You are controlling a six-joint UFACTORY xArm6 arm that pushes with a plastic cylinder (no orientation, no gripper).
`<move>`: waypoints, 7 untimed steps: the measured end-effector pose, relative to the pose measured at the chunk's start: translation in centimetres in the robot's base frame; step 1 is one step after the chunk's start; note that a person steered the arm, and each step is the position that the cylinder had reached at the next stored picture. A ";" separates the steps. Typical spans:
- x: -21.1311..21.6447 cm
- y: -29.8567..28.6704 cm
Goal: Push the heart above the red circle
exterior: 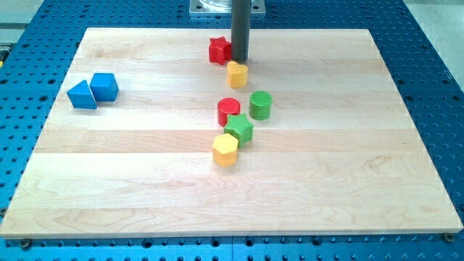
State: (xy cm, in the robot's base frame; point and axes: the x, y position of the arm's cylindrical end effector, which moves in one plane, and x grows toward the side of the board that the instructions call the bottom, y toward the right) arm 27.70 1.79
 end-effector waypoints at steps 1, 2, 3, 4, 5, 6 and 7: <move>0.0 0.0; 1.2 0.0; 2.8 0.0; 3.9 0.8; 5.1 1.0; 5.9 1.7; 6.0 2.0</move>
State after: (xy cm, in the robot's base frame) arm 33.74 3.74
